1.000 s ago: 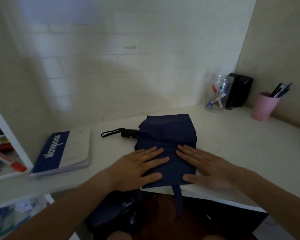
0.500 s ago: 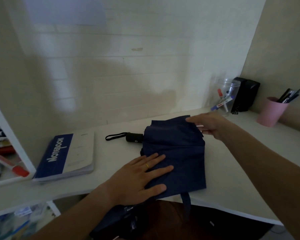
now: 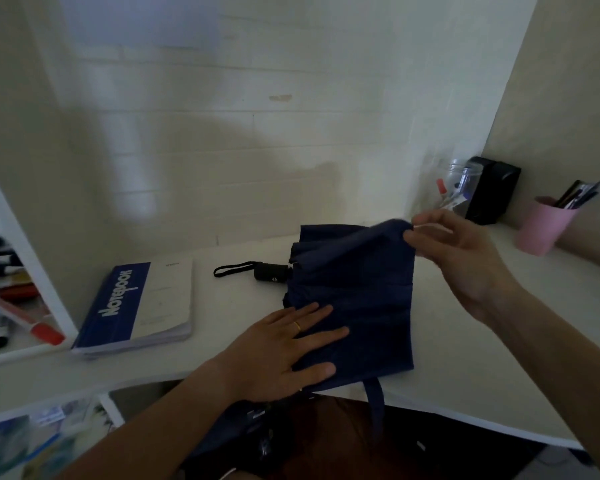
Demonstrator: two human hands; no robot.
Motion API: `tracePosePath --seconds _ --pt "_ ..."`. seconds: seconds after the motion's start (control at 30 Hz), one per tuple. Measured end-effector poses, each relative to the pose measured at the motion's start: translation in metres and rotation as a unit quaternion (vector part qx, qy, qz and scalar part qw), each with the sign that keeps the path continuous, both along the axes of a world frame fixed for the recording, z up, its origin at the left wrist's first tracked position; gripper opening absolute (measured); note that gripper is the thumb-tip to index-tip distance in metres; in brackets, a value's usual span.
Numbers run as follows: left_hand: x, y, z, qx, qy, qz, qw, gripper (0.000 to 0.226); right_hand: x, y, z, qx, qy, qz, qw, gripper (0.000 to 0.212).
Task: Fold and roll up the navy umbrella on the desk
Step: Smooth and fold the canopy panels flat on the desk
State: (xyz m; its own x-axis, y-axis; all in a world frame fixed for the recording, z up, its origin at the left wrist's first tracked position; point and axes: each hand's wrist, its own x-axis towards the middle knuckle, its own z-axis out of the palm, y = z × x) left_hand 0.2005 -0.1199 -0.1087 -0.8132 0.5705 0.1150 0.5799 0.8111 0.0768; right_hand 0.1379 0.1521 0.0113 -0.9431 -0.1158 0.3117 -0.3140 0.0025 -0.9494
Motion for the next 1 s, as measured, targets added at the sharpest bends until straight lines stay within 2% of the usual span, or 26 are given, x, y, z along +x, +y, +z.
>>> tracePosePath --seconds 0.07,0.17,0.27,0.43,0.5,0.6,0.67,0.73,0.8,0.9,0.93,1.0 --pt "0.0 0.001 0.001 0.001 -0.004 0.002 1.0 0.057 0.025 0.001 -0.018 0.006 -0.005 0.019 1.0 0.029" --pt "0.0 0.0 0.002 0.005 0.01 -0.002 1.0 0.059 0.043 0.001 -0.052 0.105 0.0 -0.001 0.994 0.056" --pt "0.001 -0.001 0.002 0.028 0.028 -0.007 0.999 0.061 0.048 0.005 -0.083 0.165 -0.006 -0.002 0.986 0.071" --pt "0.013 0.0 0.013 0.207 0.013 0.025 0.978 0.057 0.045 0.01 -0.104 0.181 0.015 0.023 0.983 0.079" --pt "0.018 0.003 0.018 0.33 0.017 0.093 0.939 0.059 0.046 0.009 -0.105 0.187 0.028 0.039 0.981 0.081" --pt "0.019 0.021 0.032 0.531 -0.039 0.209 0.82 0.055 0.048 0.007 -0.108 0.226 0.056 0.029 0.972 0.08" --pt "0.015 0.033 0.038 0.611 -0.119 0.253 0.741 0.044 0.047 0.009 -0.11 0.232 0.046 0.024 0.971 0.076" --pt "0.012 0.04 0.04 0.647 -0.151 0.267 0.698 0.047 0.047 0.011 -0.11 0.222 0.038 0.031 0.974 0.072" --pt "0.009 0.042 0.04 0.656 -0.148 0.269 0.69 0.049 0.048 0.011 -0.109 0.209 0.035 0.038 0.976 0.069" --pt "0.009 0.04 0.036 0.667 -0.151 0.261 0.681 0.037 0.045 0.013 -0.111 0.185 0.034 0.04 0.981 0.063" --pt "0.01 0.04 0.033 0.657 -0.152 0.256 0.693 0.03 0.044 0.014 -0.112 0.178 0.036 0.04 0.983 0.061" --pt "0.013 0.04 0.028 0.613 -0.134 0.246 0.739 0.015 0.043 0.015 -0.112 0.175 0.044 0.034 0.983 0.057"
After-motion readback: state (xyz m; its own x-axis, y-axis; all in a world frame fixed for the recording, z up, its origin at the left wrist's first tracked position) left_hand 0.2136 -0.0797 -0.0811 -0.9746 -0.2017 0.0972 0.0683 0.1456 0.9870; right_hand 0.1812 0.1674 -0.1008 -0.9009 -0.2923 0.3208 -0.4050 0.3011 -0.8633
